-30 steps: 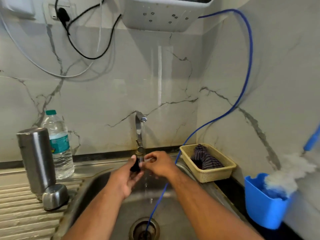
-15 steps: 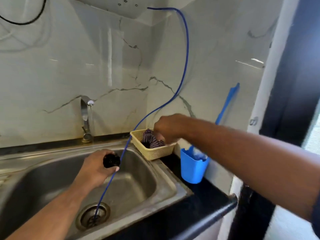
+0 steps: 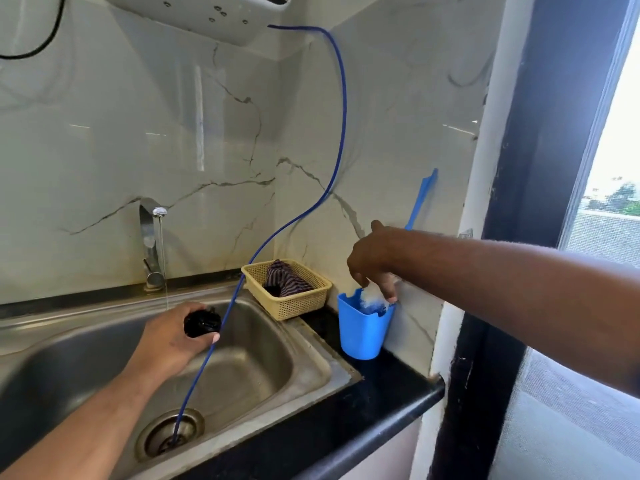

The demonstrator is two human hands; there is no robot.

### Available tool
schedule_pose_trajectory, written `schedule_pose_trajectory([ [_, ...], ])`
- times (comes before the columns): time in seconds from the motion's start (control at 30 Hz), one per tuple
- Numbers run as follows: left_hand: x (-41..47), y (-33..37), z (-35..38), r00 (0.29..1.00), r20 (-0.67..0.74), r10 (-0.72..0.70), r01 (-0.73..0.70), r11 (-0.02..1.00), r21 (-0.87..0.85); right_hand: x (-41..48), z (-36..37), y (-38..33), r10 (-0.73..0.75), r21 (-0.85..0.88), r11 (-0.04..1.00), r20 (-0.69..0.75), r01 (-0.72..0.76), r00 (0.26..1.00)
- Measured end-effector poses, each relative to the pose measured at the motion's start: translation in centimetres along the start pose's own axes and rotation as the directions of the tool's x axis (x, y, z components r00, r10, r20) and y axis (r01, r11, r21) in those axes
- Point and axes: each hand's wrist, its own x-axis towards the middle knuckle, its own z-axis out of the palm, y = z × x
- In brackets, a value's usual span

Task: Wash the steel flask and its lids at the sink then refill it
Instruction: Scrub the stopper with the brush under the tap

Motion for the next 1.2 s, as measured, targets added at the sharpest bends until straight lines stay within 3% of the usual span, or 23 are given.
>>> schedule_pose_trajectory([
  [0.27,0.2,-0.3,0.2,1.0,0.013,-0.008,0.008,1.0,0.015,-0.4,-1.4,1.5,0.048,-0.039,0.998,-0.091,-0.051,0.995],
  [0.6,0.5,-0.8,0.3,1.0,0.014,0.001,-0.002,0.999,0.036,-2.6,-3.6,5.1,0.14,0.032,0.99,-0.192,-0.136,0.971],
  [0.97,0.3,-0.6,-0.1,1.0,0.03,0.008,-0.009,0.999,0.033,-0.4,-0.7,-0.9,-0.01,-0.022,1.0,-0.157,0.007,0.988],
  [1.2,0.3,-1.0,0.1,0.999,0.032,0.02,-0.021,0.999,0.027,-1.0,-1.5,0.3,-0.01,-0.047,0.999,-0.16,0.003,0.987],
])
